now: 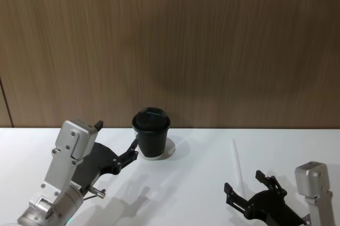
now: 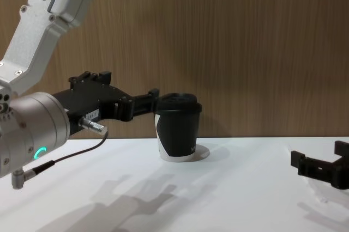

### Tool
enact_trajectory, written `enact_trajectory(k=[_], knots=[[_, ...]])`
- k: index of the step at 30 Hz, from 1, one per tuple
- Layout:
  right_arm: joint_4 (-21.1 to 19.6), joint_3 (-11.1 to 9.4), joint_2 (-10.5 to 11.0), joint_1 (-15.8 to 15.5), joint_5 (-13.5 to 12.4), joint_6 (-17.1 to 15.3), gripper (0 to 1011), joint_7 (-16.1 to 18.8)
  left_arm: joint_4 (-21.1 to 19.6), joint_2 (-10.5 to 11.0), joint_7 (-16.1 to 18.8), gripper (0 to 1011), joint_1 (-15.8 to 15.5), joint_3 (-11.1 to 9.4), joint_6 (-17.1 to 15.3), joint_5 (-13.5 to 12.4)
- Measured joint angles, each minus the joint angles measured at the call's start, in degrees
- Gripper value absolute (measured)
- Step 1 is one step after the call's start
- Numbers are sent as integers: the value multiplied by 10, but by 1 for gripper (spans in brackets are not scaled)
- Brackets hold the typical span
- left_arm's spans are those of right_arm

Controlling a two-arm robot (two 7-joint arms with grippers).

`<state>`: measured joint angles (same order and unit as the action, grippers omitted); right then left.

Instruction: Pick up the straw with one hand, pass it to the other hand, and insert it into the cup.

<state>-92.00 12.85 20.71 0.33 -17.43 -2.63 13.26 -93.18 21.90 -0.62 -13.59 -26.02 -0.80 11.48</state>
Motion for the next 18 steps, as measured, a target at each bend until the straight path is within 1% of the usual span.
enact_trajectory(k=[9,18], knots=[[22,-3,-14,6,0,-14,1001,-3,0,0,0,1002,0,0,0,0],[31,-8,-25,8,-2,-33,1001,-11,0,0,0,1002,0,0,0,0]])
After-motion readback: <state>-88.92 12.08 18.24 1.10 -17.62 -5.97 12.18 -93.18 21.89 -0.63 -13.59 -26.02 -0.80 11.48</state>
